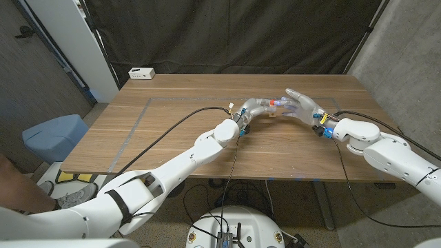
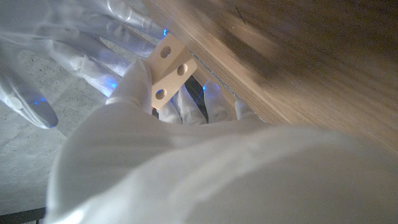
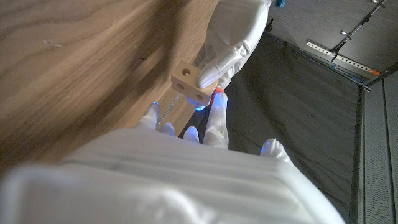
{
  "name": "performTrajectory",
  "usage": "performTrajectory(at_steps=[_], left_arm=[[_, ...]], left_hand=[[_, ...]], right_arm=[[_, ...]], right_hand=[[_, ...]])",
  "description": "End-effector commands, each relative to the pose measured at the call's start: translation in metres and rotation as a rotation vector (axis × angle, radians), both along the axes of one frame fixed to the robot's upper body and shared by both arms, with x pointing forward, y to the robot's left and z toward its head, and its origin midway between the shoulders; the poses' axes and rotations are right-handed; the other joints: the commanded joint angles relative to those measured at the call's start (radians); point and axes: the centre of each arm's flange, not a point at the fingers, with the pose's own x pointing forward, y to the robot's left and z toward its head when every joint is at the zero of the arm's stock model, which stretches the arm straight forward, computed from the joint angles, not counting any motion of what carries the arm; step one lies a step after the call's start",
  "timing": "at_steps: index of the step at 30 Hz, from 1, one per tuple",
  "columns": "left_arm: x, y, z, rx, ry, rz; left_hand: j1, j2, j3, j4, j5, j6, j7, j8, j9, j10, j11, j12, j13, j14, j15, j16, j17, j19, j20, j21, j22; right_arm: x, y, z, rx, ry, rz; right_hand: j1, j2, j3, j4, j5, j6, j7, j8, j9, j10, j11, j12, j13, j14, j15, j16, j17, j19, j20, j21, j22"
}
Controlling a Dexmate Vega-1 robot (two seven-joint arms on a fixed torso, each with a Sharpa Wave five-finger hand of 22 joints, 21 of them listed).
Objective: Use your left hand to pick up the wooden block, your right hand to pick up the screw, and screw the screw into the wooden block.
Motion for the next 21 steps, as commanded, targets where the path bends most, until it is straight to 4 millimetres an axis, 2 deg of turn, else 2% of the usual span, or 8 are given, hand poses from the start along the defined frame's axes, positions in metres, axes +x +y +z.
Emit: performTrajectory(at_steps=[1,16,21], left_arm=[[-0.0006,0.0000,-0.0004,0.001,-0.001,-0.002],[-0.0015,0.0003,0.0000,0.002,-0.003,-0.005],[-0.0015,0.0001,0.0001,0.001,-0.004,-0.006]], left_hand=[[-0.039,0.071,0.042,0.039,0.005,0.070,0.060,0.005,0.002,0.011,0.000,0.073,0.175,0.008,-0.064,0.002,0.002,0.002,0.003,0.007,0.005],[-0.039,0.071,0.043,0.038,0.006,0.070,0.060,0.005,0.002,0.011,0.001,0.072,0.174,0.009,-0.062,0.003,0.002,0.002,0.004,0.007,0.005],[-0.040,0.071,0.043,0.039,0.006,0.069,0.060,0.005,0.002,0.011,0.001,0.072,0.173,0.008,-0.063,0.002,0.002,0.002,0.004,0.007,0.005]], right_arm=[[-0.0050,0.0009,-0.0014,-0.006,0.003,0.005],[-0.0097,-0.0025,-0.0012,0.006,-0.008,-0.010],[-0.0106,-0.0061,0.0006,0.009,-0.021,-0.029]], right_hand=[[0.005,0.003,0.003,-0.007,0.010,0.013,-0.001,-0.004,0.003,0.014,0.003,0.009,0.003,-0.004,-0.004,0.005,0.002,0.007,0.002,0.007,0.003],[0.009,0.005,0.004,-0.009,0.010,0.030,0.001,-0.007,0.003,0.030,0.005,0.008,0.003,0.008,-0.005,0.006,0.002,0.012,0.002,0.007,0.003],[0.014,0.006,0.005,-0.012,0.011,0.042,0.003,-0.013,0.004,0.046,0.010,0.006,0.003,0.034,-0.012,0.012,0.000,0.054,-0.014,0.020,0.004]])
